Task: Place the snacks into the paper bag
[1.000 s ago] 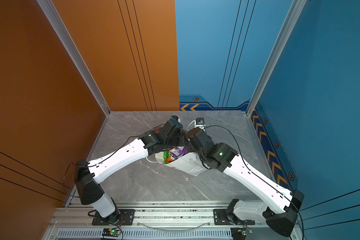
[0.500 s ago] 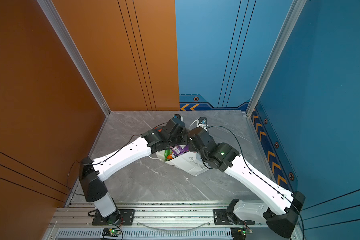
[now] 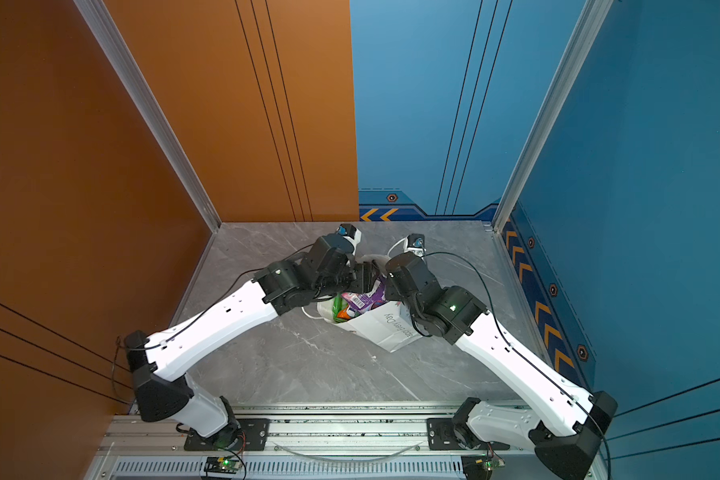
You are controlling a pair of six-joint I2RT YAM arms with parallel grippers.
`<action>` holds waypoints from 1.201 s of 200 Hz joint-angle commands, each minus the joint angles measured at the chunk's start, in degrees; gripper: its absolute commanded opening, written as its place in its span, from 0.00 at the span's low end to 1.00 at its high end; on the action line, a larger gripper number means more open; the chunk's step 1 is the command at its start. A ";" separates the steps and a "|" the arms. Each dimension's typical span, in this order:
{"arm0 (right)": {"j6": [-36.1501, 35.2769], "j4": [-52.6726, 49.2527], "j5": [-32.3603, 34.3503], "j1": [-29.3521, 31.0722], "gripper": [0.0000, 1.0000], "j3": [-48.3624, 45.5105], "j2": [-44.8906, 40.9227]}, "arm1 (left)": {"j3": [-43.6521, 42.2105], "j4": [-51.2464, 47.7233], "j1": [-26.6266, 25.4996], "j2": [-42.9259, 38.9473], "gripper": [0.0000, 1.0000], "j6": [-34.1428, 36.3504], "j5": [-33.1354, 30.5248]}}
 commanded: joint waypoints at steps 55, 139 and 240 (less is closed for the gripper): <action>0.08 1.72 -1.13 -2.72 0.00 -2.01 -3.12 | -3.07 -14.91 1.03 -14.70 0.83 -4.28 -15.02; -0.64 2.05 -2.94 -2.99 0.00 -4.00 -4.26 | -16.70 -12.83 9.44 -18.35 0.89 -8.65 -3.67; -0.64 3.02 -3.65 -4.31 0.00 -5.86 -5.00 | -24.60 -1.89 10.26 -14.34 0.49 -8.62 10.25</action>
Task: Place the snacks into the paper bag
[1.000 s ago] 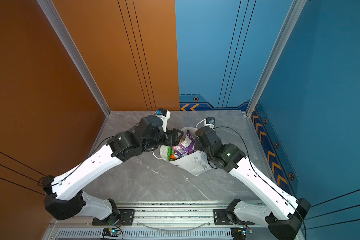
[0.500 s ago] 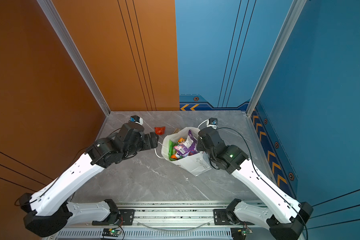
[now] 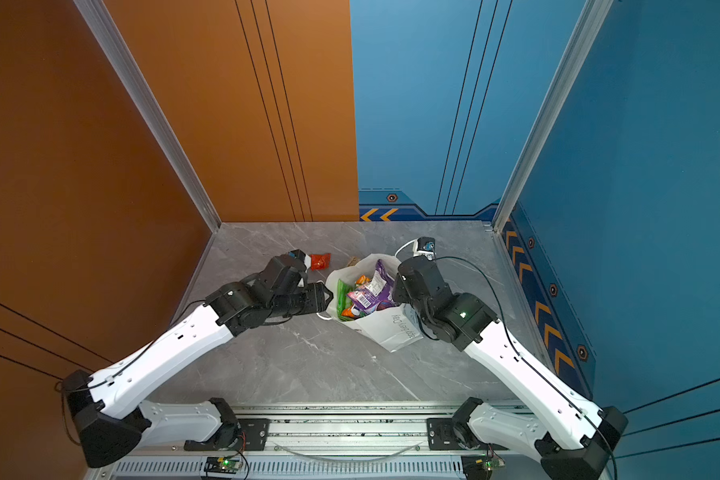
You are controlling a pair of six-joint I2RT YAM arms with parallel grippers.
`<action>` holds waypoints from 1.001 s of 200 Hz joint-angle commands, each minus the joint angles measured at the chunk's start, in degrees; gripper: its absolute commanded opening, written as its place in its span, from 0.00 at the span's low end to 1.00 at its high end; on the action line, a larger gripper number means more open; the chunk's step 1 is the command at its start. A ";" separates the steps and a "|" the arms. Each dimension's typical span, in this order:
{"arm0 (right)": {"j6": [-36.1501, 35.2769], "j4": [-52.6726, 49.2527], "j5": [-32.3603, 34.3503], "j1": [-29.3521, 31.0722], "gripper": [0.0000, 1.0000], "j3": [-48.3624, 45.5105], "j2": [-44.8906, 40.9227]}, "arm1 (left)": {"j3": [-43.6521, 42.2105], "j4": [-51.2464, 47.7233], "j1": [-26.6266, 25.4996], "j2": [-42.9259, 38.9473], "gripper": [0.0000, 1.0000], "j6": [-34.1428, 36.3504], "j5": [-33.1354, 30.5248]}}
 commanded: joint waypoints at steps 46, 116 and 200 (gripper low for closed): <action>-0.39 -0.21 -1.36 -2.47 0.00 -0.92 -0.49 | -1.11 5.16 0.23 3.19 0.21 0.18 6.23; -0.86 -2.84 -5.49 -2.22 0.00 3.11 1.84 | 11.79 7.67 -4.32 7.95 0.00 -0.81 4.19; 0.81 -1.78 -6.31 -2.69 0.00 -2.13 -5.53 | 17.36 2.62 -9.59 9.56 0.00 -3.17 -8.62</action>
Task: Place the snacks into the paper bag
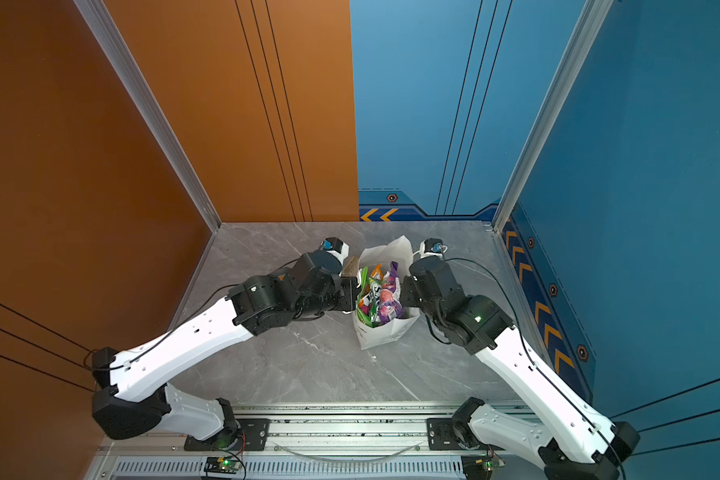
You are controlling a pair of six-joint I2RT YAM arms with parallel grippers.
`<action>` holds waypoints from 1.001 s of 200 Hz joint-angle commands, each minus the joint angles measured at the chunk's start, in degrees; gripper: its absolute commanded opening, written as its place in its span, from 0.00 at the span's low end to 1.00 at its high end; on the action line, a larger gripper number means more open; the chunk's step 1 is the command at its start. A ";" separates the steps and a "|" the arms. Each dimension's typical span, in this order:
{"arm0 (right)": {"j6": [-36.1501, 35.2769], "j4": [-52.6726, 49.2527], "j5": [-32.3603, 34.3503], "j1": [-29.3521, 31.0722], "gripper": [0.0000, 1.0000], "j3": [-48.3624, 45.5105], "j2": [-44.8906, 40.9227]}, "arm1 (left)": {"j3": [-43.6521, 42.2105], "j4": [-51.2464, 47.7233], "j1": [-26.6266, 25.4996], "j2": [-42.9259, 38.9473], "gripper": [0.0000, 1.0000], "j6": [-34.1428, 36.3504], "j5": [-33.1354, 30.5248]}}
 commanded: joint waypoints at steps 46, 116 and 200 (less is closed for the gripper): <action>2.99 2.92 -4.20 -3.62 0.00 -4.92 2.76 | 1.43 0.28 7.36 7.77 0.00 -1.90 9.21; 0.46 -1.08 -0.97 -4.95 0.00 -0.10 1.38 | -0.12 0.96 6.86 2.15 0.00 -1.01 3.34; 0.57 -3.01 -1.59 -6.00 0.00 0.91 2.54 | 1.29 0.39 9.42 5.23 0.10 1.75 10.28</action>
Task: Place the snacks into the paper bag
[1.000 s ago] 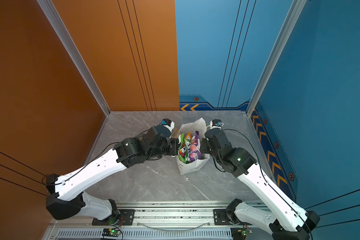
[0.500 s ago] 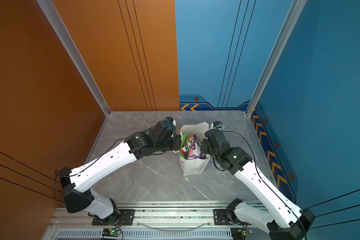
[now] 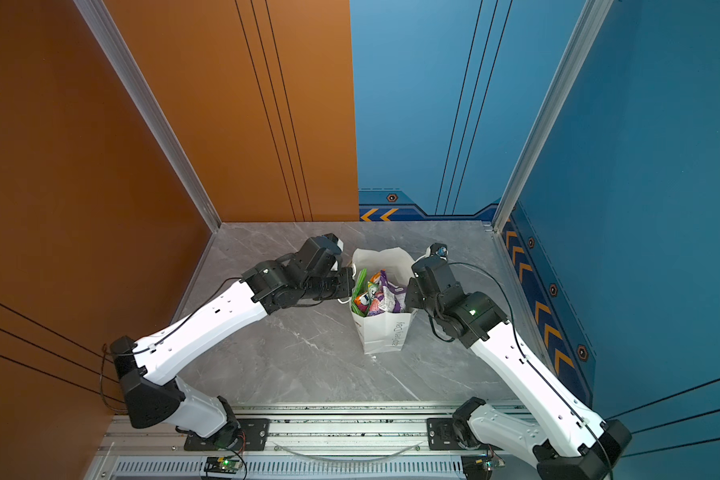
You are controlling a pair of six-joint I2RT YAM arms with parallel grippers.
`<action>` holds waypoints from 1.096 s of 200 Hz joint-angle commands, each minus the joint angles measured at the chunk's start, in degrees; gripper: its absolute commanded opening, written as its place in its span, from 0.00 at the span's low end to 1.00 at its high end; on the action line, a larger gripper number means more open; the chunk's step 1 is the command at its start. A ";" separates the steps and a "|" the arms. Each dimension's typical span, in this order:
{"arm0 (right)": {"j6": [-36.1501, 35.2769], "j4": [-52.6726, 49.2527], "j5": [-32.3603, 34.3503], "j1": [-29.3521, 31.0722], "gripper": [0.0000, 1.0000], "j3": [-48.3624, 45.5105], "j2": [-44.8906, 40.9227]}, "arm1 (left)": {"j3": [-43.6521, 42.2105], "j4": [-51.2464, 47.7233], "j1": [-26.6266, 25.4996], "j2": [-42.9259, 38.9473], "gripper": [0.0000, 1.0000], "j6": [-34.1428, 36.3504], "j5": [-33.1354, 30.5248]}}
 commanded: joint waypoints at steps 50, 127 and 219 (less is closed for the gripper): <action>-1.39 -0.55 -0.37 -2.27 0.00 2.22 -0.66 | -4.79 5.36 1.11 -7.08 0.45 3.81 0.12; -1.91 0.81 -2.46 -3.08 0.00 1.66 -1.14 | -14.80 15.70 -1.11 -18.62 0.88 9.44 -2.68; -1.01 0.76 -3.42 -3.35 0.00 2.40 -0.12 | -13.30 12.09 5.09 -24.62 0.98 10.51 -3.87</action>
